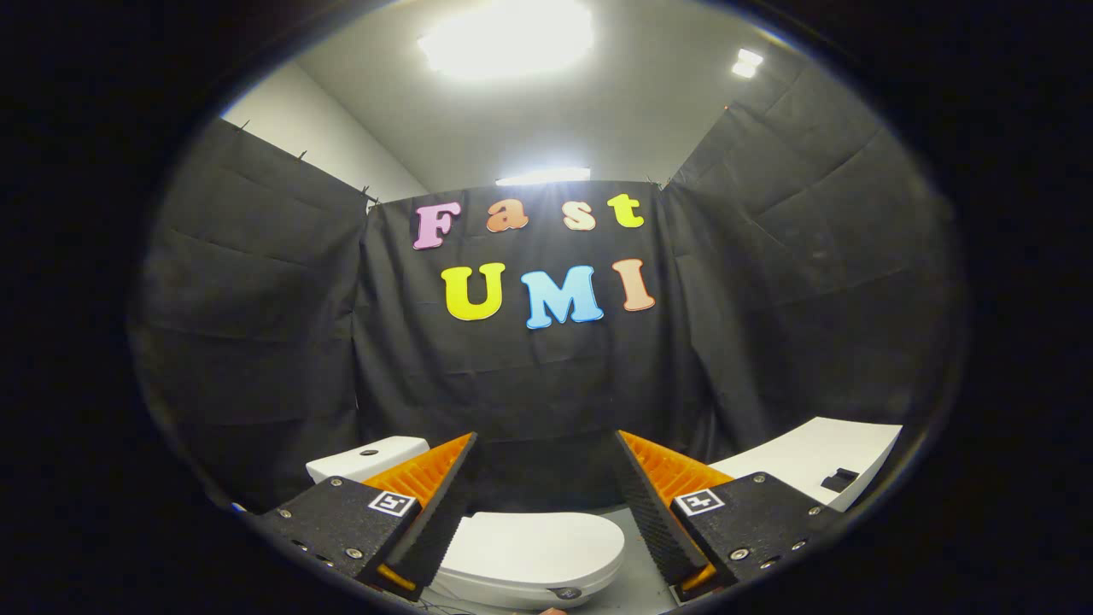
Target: Open the toilet lid.
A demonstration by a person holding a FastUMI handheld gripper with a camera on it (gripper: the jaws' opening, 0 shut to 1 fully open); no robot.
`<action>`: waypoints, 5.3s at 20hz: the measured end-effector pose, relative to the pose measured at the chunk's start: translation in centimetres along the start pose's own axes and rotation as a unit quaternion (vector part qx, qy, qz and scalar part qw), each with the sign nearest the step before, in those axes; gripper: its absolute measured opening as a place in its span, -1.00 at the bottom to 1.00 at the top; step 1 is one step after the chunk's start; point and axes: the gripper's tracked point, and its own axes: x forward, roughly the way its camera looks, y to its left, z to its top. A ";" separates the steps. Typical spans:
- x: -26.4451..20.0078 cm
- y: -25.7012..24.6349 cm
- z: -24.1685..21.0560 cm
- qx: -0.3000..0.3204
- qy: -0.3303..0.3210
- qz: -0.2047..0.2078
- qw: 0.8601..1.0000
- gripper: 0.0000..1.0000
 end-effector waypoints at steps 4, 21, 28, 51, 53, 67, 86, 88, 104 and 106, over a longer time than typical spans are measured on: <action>-0.2 0.6 -0.6 -0.005 -0.004 0.006 1.000 0.88; 3.8 9.3 -17.7 0.212 0.125 0.044 0.968 0.91; 3.9 6.0 -26.7 0.266 0.196 0.006 0.944 0.92; 2.7 -2.2 -47.8 0.527 0.288 -0.140 0.787 0.88; 3.1 -2.4 -48.4 0.543 0.278 -0.133 0.781 0.82; 4.1 -2.7 -50.5 0.580 0.244 -0.107 0.769 -0.47; 4.3 -2.0 -48.9 0.491 0.255 -0.105 0.826 -1.00; 4.4 -1.9 -48.3 0.468 0.256 -0.106 0.839 -1.00; 6.4 2.3 -38.0 0.259 0.272 -0.105 0.921 -0.99; 6.5 2.9 -37.2 0.228 0.280 -0.103 0.927 -0.99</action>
